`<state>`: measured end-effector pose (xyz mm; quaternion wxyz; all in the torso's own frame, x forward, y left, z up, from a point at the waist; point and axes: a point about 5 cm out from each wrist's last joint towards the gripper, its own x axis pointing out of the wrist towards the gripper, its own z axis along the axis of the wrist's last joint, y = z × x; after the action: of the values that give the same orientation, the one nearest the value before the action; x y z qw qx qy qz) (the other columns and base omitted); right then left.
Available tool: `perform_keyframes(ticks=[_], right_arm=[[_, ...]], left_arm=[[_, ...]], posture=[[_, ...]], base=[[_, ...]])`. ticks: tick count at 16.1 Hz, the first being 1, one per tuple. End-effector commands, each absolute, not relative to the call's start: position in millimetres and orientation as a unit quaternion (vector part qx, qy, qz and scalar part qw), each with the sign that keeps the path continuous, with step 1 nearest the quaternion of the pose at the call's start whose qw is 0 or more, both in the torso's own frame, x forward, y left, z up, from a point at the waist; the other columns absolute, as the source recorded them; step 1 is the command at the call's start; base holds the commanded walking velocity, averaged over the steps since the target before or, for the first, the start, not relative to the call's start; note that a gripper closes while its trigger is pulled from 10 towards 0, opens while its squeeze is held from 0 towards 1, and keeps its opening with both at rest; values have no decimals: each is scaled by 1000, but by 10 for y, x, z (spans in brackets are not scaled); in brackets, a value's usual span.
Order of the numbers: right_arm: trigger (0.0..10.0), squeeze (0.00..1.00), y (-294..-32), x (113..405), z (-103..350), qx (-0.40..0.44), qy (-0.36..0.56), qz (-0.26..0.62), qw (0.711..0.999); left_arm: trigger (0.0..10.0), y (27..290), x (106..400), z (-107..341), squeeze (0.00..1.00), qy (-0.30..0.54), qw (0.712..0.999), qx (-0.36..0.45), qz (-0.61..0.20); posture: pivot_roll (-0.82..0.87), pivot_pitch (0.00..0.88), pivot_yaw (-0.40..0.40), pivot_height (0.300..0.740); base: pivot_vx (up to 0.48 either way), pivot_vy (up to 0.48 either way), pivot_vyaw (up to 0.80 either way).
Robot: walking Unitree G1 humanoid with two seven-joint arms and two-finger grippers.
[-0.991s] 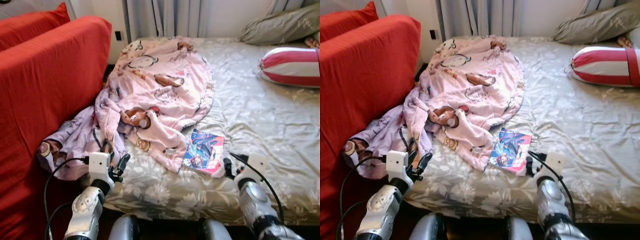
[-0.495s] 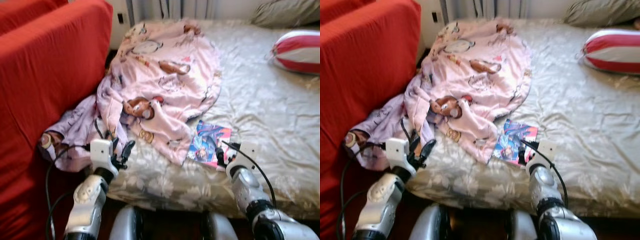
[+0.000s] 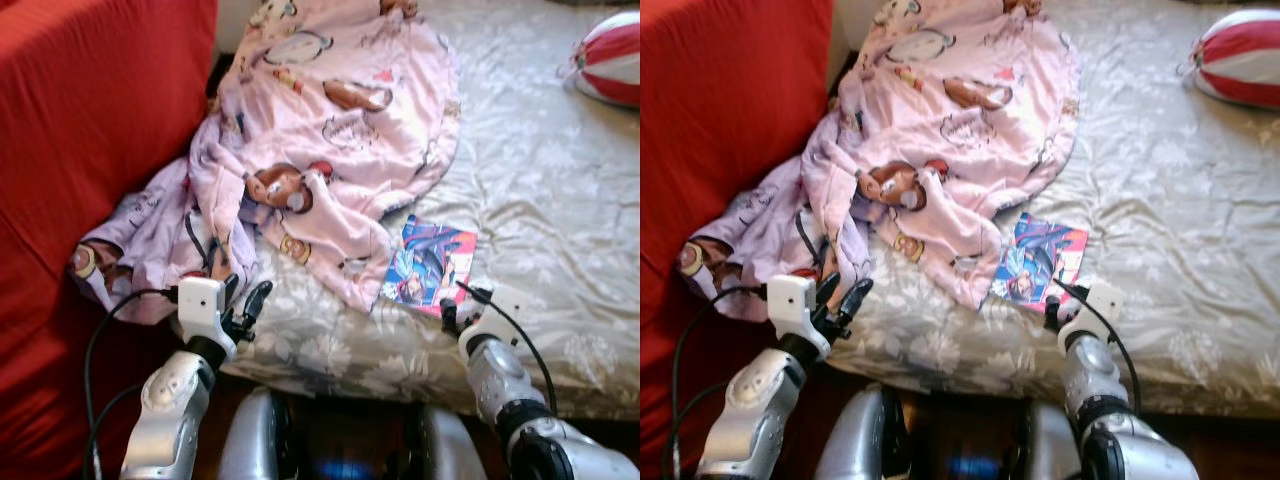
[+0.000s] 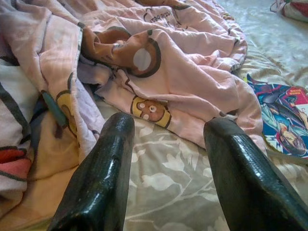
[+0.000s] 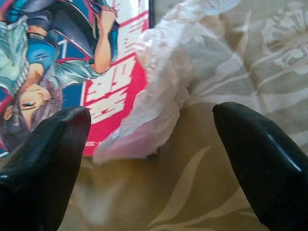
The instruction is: Clean up the room
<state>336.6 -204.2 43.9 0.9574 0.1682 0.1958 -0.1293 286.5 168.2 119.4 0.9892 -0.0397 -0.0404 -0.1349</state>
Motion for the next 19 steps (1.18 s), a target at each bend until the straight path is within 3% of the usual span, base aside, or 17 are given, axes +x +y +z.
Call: perform_keyframes(ticks=[1, 2, 19], right_arm=[[9804, 0, -2034, 3330, 380, 174, 212, -132, 952], [0, 0, -2037, 3339, 393, 174, 210, -132, 953], [0, 0, -2119, 3434, 553, 178, 173, -135, 959]], left_arm=[[10000, 1741, 2807, 1142, 0, -25, 991, -44, -125], [10000, 1754, 2784, 1133, 0, -23, 991, -44, -123], [10000, 1802, 2625, 1081, 0, 6, 993, -43, -107]], posture=[[162, 299, 50, 601], [164, 304, 50, 601], [181, 311, 58, 601]], base=[[0, 0, 0], [0, 0, 0], [0, 0, 0]])
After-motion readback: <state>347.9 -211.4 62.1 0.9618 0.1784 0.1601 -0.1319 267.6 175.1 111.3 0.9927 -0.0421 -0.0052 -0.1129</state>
